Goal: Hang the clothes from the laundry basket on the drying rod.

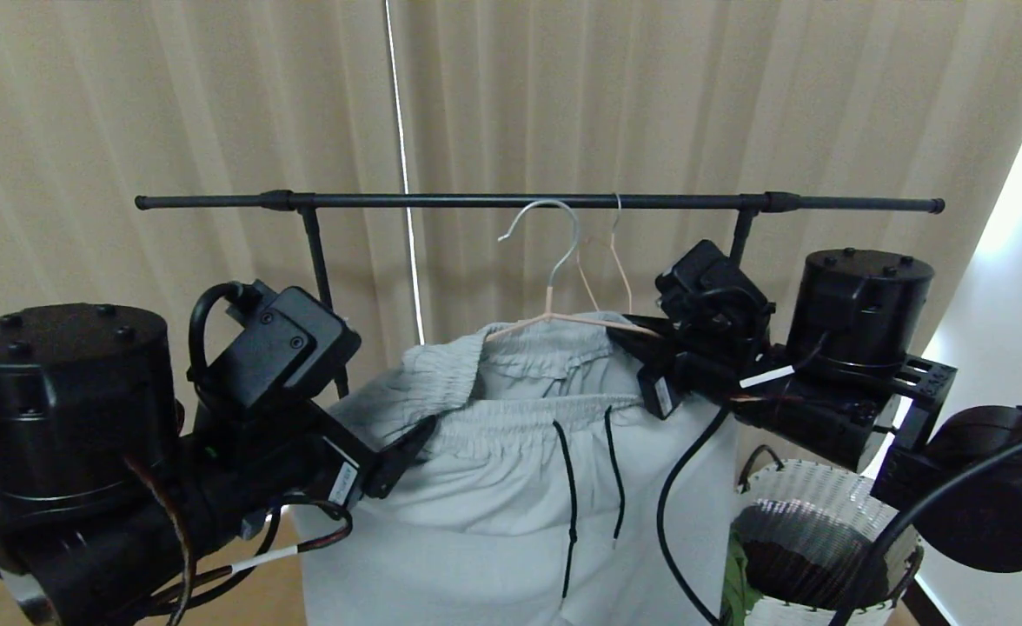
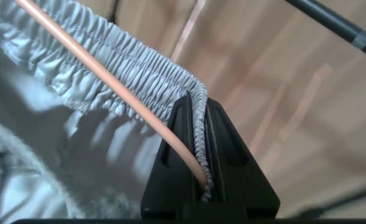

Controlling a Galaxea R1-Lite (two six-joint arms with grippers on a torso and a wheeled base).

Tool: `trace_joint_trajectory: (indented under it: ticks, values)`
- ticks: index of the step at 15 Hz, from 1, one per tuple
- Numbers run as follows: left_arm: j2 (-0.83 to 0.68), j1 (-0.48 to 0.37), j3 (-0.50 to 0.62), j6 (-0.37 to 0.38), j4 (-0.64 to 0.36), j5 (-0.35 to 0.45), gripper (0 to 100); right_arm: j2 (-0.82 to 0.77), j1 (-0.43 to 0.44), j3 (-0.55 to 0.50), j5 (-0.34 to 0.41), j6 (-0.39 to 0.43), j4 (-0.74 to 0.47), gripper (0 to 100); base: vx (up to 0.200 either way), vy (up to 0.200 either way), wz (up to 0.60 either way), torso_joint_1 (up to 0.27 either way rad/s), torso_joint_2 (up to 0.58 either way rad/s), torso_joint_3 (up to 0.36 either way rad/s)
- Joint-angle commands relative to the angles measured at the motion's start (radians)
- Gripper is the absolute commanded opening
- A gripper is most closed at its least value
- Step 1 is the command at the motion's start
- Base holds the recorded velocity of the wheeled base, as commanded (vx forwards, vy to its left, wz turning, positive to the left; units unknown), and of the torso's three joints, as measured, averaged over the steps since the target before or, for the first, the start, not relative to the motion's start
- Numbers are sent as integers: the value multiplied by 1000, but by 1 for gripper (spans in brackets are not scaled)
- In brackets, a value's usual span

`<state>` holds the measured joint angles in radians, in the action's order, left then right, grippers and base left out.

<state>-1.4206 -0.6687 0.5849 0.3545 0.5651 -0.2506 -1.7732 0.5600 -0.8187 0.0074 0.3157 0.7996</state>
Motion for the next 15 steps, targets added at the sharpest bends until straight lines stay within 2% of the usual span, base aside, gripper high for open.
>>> trace_joint_trajectory:
  ticks: [1, 4, 8, 11, 15]
  values:
    - [25, 1, -42, -2, 32, 4, 100, 54, -42, 36, 0, -1, 1, 0, 0, 0, 0, 0, 0, 0]
    - [25, 38, -82, -2, 44, 5, 100, 112, -78, 67, 2, -3, 0, 0, 0, 0, 0, 0, 0, 0]
    - [19, 43, -142, -20, 65, 4, 100, 167, -95, 75, 2, -21, 0, 0, 0, 0, 0, 0, 0, 0]
    - [8, 70, -223, -19, 133, 5, 100, 212, -95, 81, 3, -50, -2, 0, 0, 0, 0, 0, 0, 0]
    - [-66, 100, -234, -19, 210, 4, 100, 232, -94, 79, 11, -50, 0, 0, 0, 0, 0, 0, 0, 0]
